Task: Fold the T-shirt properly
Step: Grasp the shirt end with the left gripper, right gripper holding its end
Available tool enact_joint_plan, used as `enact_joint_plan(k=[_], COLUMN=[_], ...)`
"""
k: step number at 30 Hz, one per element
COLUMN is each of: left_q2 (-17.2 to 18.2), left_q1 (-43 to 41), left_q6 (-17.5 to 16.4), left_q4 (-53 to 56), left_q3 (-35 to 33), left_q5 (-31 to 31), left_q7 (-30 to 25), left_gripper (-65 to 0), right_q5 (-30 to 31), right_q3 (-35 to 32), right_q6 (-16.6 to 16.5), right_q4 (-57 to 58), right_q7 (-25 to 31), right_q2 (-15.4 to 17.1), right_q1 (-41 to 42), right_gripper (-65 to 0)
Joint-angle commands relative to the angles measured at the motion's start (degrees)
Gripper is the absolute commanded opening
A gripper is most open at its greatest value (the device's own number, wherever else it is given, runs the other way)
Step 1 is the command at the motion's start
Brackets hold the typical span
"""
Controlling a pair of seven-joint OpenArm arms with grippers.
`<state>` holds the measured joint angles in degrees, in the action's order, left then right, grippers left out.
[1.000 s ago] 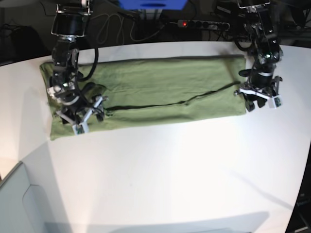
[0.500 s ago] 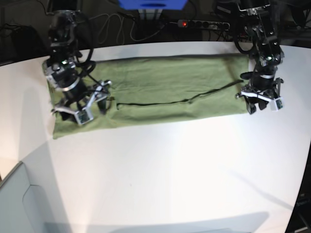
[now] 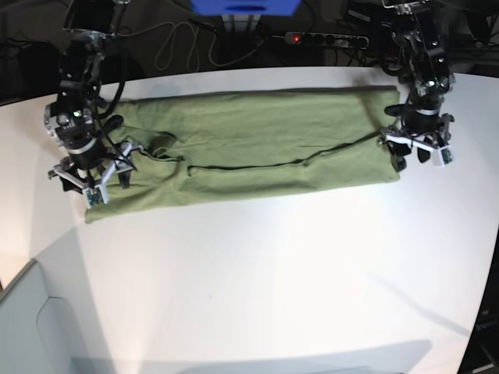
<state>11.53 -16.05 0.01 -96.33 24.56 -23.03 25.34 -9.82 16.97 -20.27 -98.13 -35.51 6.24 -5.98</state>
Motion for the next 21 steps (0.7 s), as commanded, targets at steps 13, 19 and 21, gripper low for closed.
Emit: enact_joint_plan(k=[13,19,21], left_q2=[0.65,0.56,0.56], left_q1=[-4.03,-3.95,-4.12], left_q6=[-0.05,-0.05,-0.05], left_q4=[-0.24,4.25,4.51], left_q3=[2.65,1.86,0.37], left_q5=[-13.41,-13.59,-13.59], left_q7=[-1.3,-1.3,-1.3], left_gripper=[-27.3,-27.3,-27.3], right_q5=[0.29,0.2,0.2], right_q3=[0.13,0.21,0.21], right_q6=[-0.08,-0.08,-0.08], right_q4=[9.12,9.82,9.82], right_q7=[5.31,5.57,5.57], right_q2=[-1.36,-1.36,-1.36], right_q1=[1.19,1.19,1.19], right_gripper=[-26.8,-26.8,-26.8])
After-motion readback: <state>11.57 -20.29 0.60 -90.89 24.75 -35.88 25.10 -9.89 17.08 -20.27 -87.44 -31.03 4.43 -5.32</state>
